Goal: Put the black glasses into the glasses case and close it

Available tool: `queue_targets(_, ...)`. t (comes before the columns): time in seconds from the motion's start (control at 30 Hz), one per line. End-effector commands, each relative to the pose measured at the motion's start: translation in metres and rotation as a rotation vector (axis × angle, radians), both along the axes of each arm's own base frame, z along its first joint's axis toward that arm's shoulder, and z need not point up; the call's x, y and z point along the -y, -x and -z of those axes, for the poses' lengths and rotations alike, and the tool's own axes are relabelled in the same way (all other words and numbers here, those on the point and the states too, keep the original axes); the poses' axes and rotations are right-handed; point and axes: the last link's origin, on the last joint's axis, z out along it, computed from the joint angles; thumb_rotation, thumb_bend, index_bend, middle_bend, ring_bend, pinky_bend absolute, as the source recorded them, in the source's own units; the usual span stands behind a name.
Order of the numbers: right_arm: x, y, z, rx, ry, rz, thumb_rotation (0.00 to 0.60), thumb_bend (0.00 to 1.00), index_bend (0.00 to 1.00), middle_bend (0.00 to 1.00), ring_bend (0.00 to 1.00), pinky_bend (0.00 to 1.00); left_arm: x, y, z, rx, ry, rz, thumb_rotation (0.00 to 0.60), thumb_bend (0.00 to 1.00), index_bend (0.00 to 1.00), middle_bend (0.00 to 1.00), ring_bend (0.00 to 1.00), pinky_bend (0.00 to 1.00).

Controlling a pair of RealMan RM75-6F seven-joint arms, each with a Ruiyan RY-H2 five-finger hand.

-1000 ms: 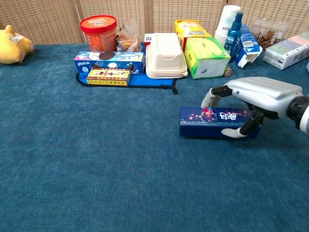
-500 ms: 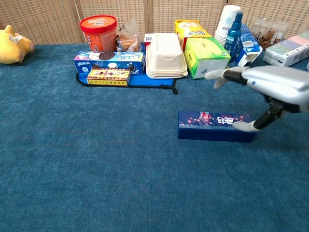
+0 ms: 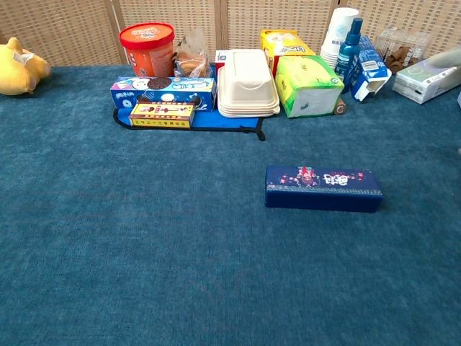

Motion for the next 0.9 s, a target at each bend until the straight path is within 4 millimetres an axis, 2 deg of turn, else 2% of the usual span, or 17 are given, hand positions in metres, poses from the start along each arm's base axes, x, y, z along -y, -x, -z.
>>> queue_targets(0.03,-0.016,0.016,-0.012,-0.026,0.077,0.059,0.6,0.3,0.1,0.24,0.07,0.13,0.004,-0.003,0.016,0.008,0.014,-0.029,0.6,0.3,0.2,0.23,0.08,0.0)
queue_targets(0.2,-0.032,0.038,-0.023,-0.052,0.148,0.138,0.6,0.32,0.19,0.27,0.09,0.13,0.001,-0.004,0.028,-0.02,0.023,-0.041,0.6,0.3,0.2,0.23,0.08,0.0)
queue_targets(0.33,-0.046,0.054,-0.028,-0.061,0.184,0.201,0.6,0.33,0.22,0.27,0.1,0.13,0.006,-0.003,0.026,-0.053,0.026,-0.052,0.6,0.3,0.2,0.23,0.08,0.0)
queue_targets(0.53,-0.059,0.059,-0.032,-0.032,0.221,0.208,0.6,0.32,0.23,0.27,0.1,0.13,0.011,-0.006,0.017,-0.065,0.004,-0.047,0.6,0.3,0.2,0.23,0.08,0.0)
queue_targets(0.9,-0.057,0.057,-0.026,0.004,0.201,0.183,0.6,0.33,0.23,0.27,0.1,0.13,0.016,-0.012,0.012,-0.061,0.004,-0.033,0.6,0.3,0.2,0.23,0.08,0.0)
